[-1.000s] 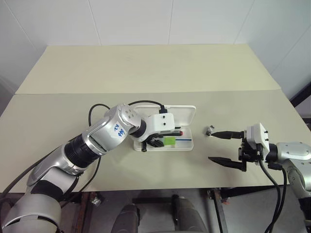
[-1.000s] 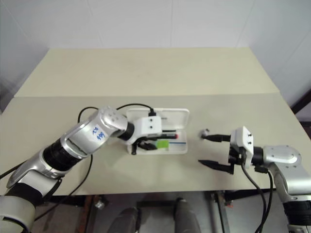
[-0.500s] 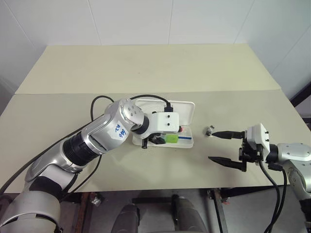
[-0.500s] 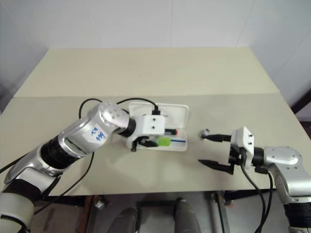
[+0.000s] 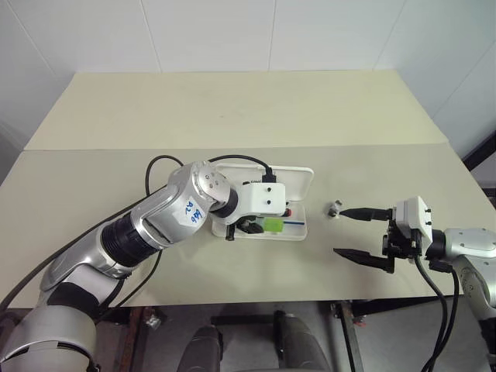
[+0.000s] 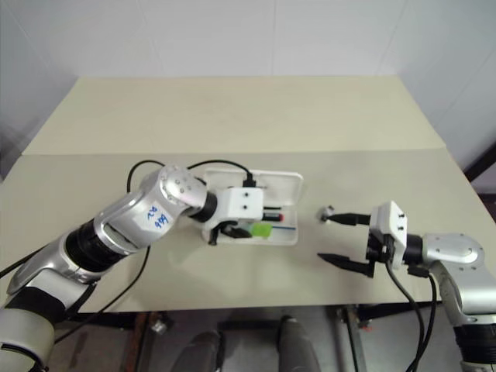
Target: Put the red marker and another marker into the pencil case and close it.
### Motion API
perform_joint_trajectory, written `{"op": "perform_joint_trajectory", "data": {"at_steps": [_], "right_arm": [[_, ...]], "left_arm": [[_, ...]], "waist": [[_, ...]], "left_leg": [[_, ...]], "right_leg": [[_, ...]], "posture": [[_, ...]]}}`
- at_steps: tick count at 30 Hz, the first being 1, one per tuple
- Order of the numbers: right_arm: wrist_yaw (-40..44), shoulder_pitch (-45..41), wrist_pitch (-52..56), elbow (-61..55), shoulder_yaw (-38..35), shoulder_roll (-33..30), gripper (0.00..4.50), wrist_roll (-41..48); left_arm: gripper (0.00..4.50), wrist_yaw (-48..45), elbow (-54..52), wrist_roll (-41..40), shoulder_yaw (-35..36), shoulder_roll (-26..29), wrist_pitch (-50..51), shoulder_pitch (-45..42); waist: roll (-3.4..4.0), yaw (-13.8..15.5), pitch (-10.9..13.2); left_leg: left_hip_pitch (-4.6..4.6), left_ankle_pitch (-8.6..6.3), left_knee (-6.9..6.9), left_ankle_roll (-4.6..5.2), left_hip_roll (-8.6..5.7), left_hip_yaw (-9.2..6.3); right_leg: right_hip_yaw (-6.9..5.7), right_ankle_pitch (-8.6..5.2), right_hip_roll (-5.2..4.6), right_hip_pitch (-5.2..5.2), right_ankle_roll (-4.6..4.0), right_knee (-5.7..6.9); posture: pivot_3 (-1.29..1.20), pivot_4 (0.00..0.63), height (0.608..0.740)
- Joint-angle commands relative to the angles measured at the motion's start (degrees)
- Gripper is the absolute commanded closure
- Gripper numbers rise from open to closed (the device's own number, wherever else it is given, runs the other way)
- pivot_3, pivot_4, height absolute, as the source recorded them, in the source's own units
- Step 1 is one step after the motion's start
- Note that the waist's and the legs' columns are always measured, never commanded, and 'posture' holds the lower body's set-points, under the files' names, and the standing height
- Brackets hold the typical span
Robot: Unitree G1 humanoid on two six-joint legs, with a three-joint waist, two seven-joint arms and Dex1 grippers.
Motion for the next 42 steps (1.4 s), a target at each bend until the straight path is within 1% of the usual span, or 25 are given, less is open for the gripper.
{"op": "perform_joint_trajectory", "data": {"at_steps": [1,20,31,42], "right_arm": [[-0.24,0.5,0.21,-2.29,-2.13,-0.58,0.0,1.1],[-1.7,2.97,1.35,-4.72,-3.13,-0.75,0.0,1.39],[-1.99,3.08,1.89,-5.01,-3.15,-0.84,0.0,1.29],[-1.89,2.73,2.29,-4.91,-3.14,-0.87,0.0,1.38]], "left_arm": [[3.31,0.45,1.04,2.01,-0.28,-0.71,-2.05,-0.01],[3.31,2.63,5.87,6.86,-0.31,-5.18,-4.61,0.14],[3.31,1.51,4.25,7.82,-0.79,-4.88,-4.09,1.06],[3.31,-1.72,-3.69,5.95,1.24,-2.29,-1.53,1.83]], "waist": [[0.0,0.02,0.0],[0.0,0.01,0.0],[0.0,0.04,0.0],[0.0,0.0,0.0]], "left_leg": [[0.0,0.0,0.01,0.0,0.0,0.0],[0.01,0.0,0.02,0.0,-0.01,0.01],[0.0,0.0,0.0,0.0,-0.01,0.0],[0.0,-0.01,-0.01,0.01,0.0,0.0]], "right_leg": [[0.0,0.0,0.0,0.0,0.0,0.0],[0.01,0.0,-0.01,0.01,0.01,0.0],[0.01,-0.01,-0.01,0.01,0.01,-0.01],[0.01,-0.02,-0.01,0.01,0.01,-0.02]], "posture": [[0.0,0.15,0.74],[0.0,0.15,0.74],[0.0,0.15,0.74],[0.0,0.15,0.74]]}}
